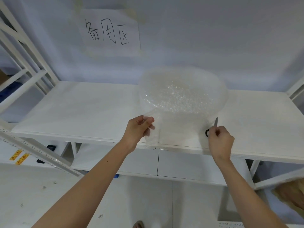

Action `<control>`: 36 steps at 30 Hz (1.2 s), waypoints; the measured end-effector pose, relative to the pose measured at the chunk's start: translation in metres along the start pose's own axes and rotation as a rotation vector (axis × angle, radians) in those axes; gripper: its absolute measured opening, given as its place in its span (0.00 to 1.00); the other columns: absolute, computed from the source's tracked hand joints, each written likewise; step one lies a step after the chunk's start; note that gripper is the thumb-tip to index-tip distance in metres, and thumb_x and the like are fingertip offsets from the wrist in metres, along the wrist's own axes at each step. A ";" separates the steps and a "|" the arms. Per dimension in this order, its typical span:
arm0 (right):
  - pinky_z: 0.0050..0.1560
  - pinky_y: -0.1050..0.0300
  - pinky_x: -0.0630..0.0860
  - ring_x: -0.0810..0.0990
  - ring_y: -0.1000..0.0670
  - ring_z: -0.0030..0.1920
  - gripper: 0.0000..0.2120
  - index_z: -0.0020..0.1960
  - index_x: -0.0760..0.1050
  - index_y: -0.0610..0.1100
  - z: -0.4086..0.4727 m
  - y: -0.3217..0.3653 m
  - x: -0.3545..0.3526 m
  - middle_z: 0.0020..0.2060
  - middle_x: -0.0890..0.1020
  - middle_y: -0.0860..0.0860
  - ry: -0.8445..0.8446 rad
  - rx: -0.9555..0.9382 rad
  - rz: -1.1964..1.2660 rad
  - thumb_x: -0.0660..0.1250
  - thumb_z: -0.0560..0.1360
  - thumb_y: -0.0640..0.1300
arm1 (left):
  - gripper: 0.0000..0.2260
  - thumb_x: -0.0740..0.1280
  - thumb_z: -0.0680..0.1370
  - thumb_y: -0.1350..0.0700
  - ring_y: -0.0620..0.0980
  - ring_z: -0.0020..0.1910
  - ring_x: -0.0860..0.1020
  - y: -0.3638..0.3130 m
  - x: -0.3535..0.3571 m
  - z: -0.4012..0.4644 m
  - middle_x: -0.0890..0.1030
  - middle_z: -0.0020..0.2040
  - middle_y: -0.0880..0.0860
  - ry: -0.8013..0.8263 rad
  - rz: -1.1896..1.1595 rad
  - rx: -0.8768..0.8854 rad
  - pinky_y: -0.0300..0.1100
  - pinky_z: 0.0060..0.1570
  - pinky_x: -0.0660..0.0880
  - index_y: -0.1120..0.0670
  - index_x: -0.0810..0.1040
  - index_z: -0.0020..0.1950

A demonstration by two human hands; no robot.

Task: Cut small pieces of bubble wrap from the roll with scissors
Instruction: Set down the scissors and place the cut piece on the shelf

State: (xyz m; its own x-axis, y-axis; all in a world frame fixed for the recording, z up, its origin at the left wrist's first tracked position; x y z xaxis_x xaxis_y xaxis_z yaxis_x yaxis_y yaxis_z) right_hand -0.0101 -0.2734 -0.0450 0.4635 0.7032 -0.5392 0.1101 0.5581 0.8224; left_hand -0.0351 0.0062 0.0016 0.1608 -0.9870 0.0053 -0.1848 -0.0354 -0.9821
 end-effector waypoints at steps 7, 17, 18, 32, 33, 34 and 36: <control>0.33 0.57 0.73 0.76 0.54 0.31 0.17 0.43 0.80 0.43 -0.061 0.122 0.020 0.32 0.80 0.48 0.514 -0.196 0.333 0.63 0.75 0.57 | 0.09 0.67 0.80 0.57 0.47 0.28 0.73 -0.003 -0.014 0.001 0.83 0.39 0.54 0.023 -0.074 -0.006 0.34 0.31 0.72 0.62 0.81 0.54; 0.48 0.61 0.75 0.80 0.53 0.46 0.25 0.65 0.72 0.51 -0.067 0.148 0.078 0.50 0.79 0.54 0.709 -0.172 0.096 0.70 0.71 0.60 | 0.11 0.67 0.79 0.54 0.47 0.32 0.74 -0.010 -0.050 0.004 0.84 0.42 0.54 0.075 -0.147 0.036 0.39 0.41 0.77 0.59 0.81 0.56; 0.48 0.61 0.76 0.81 0.53 0.46 0.22 0.63 0.74 0.50 -0.067 0.149 0.081 0.49 0.81 0.53 0.748 -0.141 0.122 0.70 0.72 0.57 | 0.11 0.67 0.79 0.54 0.47 0.32 0.74 -0.011 -0.053 0.005 0.84 0.43 0.54 0.085 -0.145 0.037 0.39 0.41 0.77 0.59 0.81 0.57; 0.39 0.58 0.79 0.80 0.47 0.33 0.08 0.54 0.79 0.42 -0.070 0.150 0.105 0.36 0.84 0.43 0.728 0.199 0.577 0.64 0.77 0.36 | 0.13 0.64 0.81 0.61 0.51 0.40 0.81 -0.001 -0.089 0.015 0.84 0.47 0.59 0.255 -0.172 -0.076 0.42 0.47 0.80 0.52 0.78 0.64; 0.39 0.58 0.79 0.79 0.47 0.33 0.08 0.54 0.79 0.43 -0.071 0.151 0.107 0.36 0.83 0.43 0.730 0.207 0.599 0.64 0.78 0.36 | 0.13 0.63 0.81 0.62 0.50 0.39 0.80 0.000 -0.089 0.016 0.84 0.46 0.59 0.259 -0.216 -0.087 0.41 0.47 0.80 0.53 0.79 0.64; 0.38 0.58 0.79 0.78 0.46 0.33 0.08 0.54 0.80 0.42 -0.072 0.151 0.108 0.37 0.83 0.43 0.727 0.220 0.631 0.64 0.78 0.36 | 0.13 0.62 0.81 0.63 0.50 0.38 0.80 0.001 -0.090 0.016 0.84 0.46 0.58 0.258 -0.258 -0.100 0.41 0.47 0.80 0.54 0.79 0.63; 0.38 0.58 0.79 0.76 0.45 0.34 0.08 0.51 0.81 0.40 -0.074 0.151 0.109 0.38 0.83 0.42 0.705 0.243 0.690 0.64 0.77 0.34 | 0.13 0.60 0.81 0.65 0.50 0.39 0.80 0.003 -0.089 0.019 0.84 0.47 0.59 0.249 -0.303 -0.121 0.41 0.47 0.80 0.57 0.81 0.59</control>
State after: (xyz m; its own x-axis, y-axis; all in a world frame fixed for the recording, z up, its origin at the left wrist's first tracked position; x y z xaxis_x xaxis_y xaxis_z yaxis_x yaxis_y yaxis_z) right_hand -0.0075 -0.0799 0.0072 -0.1217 0.9815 0.1476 0.2267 -0.1173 0.9669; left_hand -0.0314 0.0974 -0.0055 -0.0115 -0.9365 0.3505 -0.2799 -0.3335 -0.9003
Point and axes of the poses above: each hand's wrist, its own z-axis towards the middle knuckle, its own x-axis out of the palm, y = z × x, the point moved 1 cm from there along z, towards the middle knuckle
